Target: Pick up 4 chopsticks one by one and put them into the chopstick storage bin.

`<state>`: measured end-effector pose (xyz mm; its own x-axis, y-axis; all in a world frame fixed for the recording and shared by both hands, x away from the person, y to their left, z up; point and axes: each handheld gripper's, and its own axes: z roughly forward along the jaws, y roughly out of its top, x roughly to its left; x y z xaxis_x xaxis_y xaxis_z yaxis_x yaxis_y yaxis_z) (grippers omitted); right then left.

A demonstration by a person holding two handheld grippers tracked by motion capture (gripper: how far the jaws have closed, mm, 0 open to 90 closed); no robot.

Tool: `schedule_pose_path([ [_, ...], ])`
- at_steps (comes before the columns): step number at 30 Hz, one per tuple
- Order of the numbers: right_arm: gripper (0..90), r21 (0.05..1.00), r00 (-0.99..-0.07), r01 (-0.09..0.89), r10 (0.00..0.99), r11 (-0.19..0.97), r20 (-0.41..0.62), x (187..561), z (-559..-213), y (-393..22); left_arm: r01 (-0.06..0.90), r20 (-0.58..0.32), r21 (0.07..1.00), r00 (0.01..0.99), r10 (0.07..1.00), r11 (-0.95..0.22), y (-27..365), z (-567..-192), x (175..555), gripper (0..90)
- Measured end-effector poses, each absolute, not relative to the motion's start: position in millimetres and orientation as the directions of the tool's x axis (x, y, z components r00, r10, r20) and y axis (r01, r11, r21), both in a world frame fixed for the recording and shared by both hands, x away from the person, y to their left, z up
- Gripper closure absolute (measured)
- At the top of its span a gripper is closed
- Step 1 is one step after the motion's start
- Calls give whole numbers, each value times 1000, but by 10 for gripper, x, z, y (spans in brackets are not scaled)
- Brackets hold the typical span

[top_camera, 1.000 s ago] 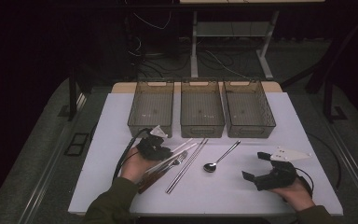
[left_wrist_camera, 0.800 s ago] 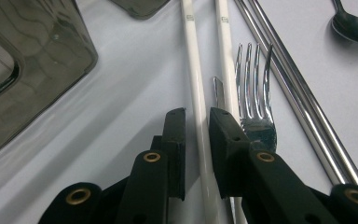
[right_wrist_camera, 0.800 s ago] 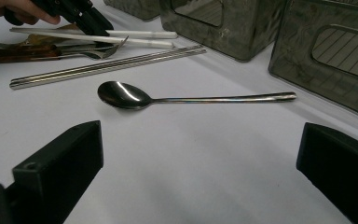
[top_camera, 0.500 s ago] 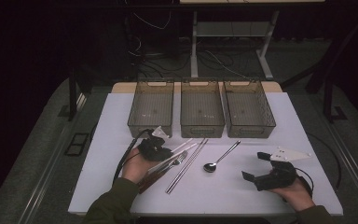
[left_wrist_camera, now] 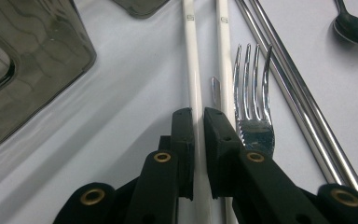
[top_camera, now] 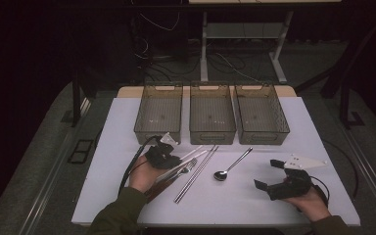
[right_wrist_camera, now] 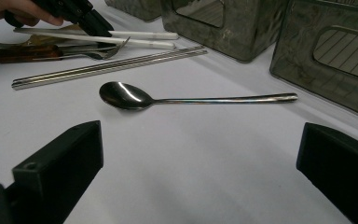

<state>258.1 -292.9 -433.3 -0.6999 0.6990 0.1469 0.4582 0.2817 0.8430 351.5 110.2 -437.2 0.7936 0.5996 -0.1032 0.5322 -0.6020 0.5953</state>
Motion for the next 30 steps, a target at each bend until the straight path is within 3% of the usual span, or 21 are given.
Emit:
schedule_pose_path([
  [30, 7, 839, -703, 467, 692, 279, 161, 2594, -4348, -2914, 516, -117, 641, 797, 593, -568, 1294, -4175, 3478, 841],
])
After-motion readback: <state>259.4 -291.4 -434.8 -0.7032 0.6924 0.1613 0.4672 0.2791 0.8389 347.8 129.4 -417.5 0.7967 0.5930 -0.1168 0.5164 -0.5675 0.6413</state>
